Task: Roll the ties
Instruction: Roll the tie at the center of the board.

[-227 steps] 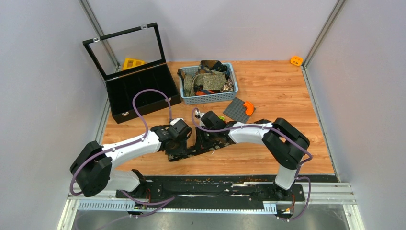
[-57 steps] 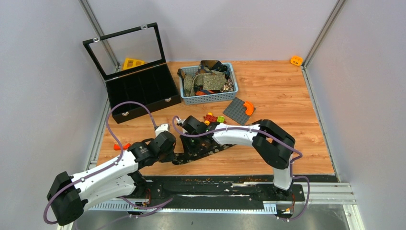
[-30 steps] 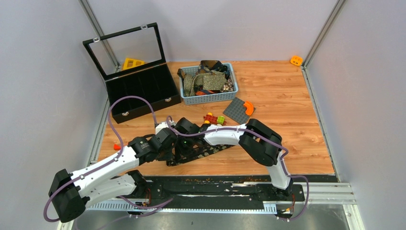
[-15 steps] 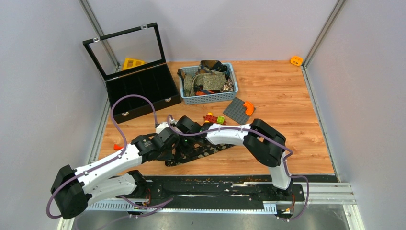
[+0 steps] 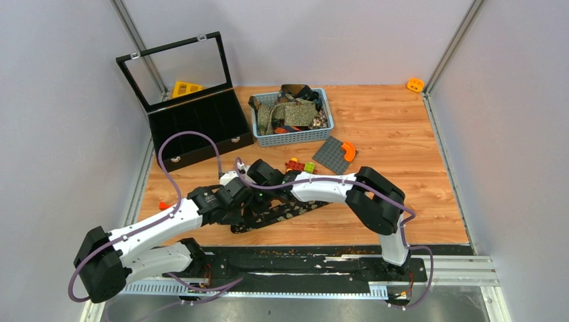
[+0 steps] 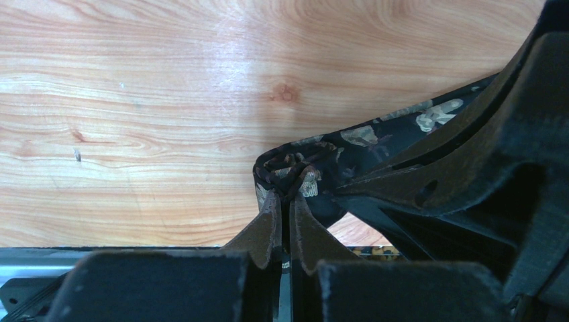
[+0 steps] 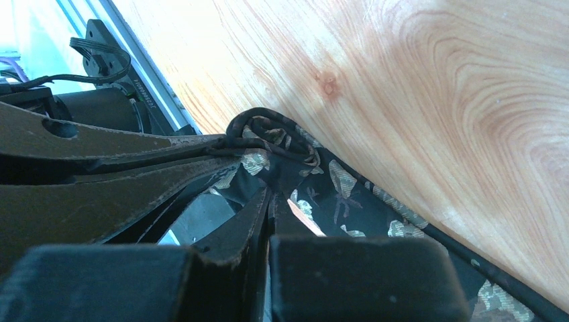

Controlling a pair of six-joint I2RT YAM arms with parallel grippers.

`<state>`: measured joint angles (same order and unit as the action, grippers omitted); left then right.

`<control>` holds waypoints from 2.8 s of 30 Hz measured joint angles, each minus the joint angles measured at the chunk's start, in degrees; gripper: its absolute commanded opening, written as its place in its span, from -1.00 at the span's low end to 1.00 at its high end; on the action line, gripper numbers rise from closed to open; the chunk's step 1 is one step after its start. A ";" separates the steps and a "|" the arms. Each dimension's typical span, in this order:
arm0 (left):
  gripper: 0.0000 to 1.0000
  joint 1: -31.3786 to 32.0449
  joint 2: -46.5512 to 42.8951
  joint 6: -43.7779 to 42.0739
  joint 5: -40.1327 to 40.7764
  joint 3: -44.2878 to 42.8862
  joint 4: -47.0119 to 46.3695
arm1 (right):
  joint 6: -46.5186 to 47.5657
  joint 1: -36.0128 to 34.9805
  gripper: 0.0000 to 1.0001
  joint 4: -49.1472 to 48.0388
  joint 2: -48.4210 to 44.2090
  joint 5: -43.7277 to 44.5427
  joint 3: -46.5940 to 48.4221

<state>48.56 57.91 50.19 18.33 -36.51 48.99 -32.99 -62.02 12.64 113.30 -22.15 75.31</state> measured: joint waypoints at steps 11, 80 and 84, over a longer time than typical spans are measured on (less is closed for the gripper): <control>-1.00 -0.04 6.56 -0.90 -1.97 -4.57 0.15 | -0.42 1.36 -0.97 -2.71 0.92 -1.38 -3.08; 0.57 2.36 -39.21 19.65 3.06 22.69 -7.74 | 0.11 5.68 -0.99 -1.97 -7.34 -1.68 -10.86; 0.53 2.36 -35.58 19.82 1.66 24.09 -11.28 | 0.13 5.68 -0.99 -1.97 -7.32 -1.62 -10.86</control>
<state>50.92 22.33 70.02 19.99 -12.43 37.71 -32.86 -56.34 10.68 105.97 -23.77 64.45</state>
